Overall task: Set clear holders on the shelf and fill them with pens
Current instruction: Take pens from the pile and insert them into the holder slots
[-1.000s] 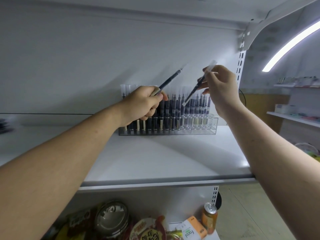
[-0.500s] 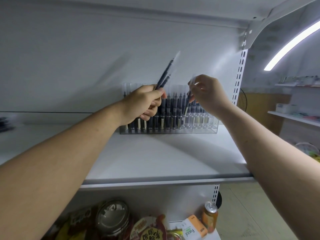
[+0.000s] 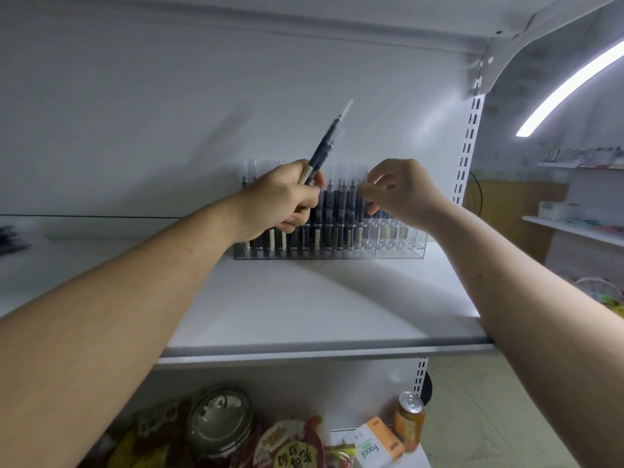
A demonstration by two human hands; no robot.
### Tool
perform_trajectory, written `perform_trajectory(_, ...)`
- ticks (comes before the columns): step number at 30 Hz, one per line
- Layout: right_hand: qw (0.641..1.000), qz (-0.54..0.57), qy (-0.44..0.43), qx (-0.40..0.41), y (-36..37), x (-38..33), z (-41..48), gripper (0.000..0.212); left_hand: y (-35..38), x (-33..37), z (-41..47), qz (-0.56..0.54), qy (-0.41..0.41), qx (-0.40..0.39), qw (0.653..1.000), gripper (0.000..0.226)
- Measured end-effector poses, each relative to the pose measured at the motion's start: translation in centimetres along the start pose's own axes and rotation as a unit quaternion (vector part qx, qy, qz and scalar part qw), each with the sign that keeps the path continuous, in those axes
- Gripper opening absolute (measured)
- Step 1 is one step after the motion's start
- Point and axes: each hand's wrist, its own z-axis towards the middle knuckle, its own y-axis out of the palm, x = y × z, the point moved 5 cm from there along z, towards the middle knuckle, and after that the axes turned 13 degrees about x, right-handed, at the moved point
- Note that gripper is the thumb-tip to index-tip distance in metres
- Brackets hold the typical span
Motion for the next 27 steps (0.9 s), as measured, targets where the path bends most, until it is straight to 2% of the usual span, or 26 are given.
perform_trajectory(3, 0.998, 0.006, -0.019, 0.058, -0.8, 0.1, 0.4, 0.023, 0.0, 0.1, 0.0, 0.003, 0.002, -0.002, 1.0, 0.008)
perform_trajectory(7, 0.987, 0.055, -0.047, 0.145, -1.9, -0.7, 0.7, 0.013, 0.1, 0.0, 0.0, -0.009, -0.001, -0.013, 1.0, 0.015)
perform_trajectory(9, 0.982, 0.132, -0.023, 0.133, -2.0, -1.2, 0.7, 0.009, 0.1, -0.1, 0.0, -0.022, -0.015, -0.012, 1.0, 0.017)
perform_trajectory(12, 0.965, 0.252, 0.034, 0.067, -1.4, -1.7, 0.2, 0.019, 0.3, -0.3, 0.1, -0.03, -0.027, -0.01, 0.999, 0.022)
perform_trajectory(16, 0.944, 0.322, 0.068, 0.023, -0.8, -2.2, -0.3, 0.023, 0.6, -0.3, 0.0, -0.022, -0.021, -0.016, 0.999, 0.027)
perform_trajectory(20, 0.929, 0.359, 0.087, 0.012, -1.0, -2.2, -0.3, 0.021, 0.7, -0.1, -0.1, -0.018, -0.015, -0.021, 1.0, 0.032)
perform_trajectory(23, 0.898, 0.425, 0.11, 0.01, -1.1, -2.1, -0.1, 0.017, 0.6, 0.1, -0.2, -0.007, -0.006, -0.012, 1.0, 0.03)
perform_trajectory(27, 0.862, 0.485, 0.13, 0.075, -2.0, -1.4, 0.7, 0.018, 0.4, 0.4, -0.3, 0.02, 0.013, 0.002, 1.0, 0.024)
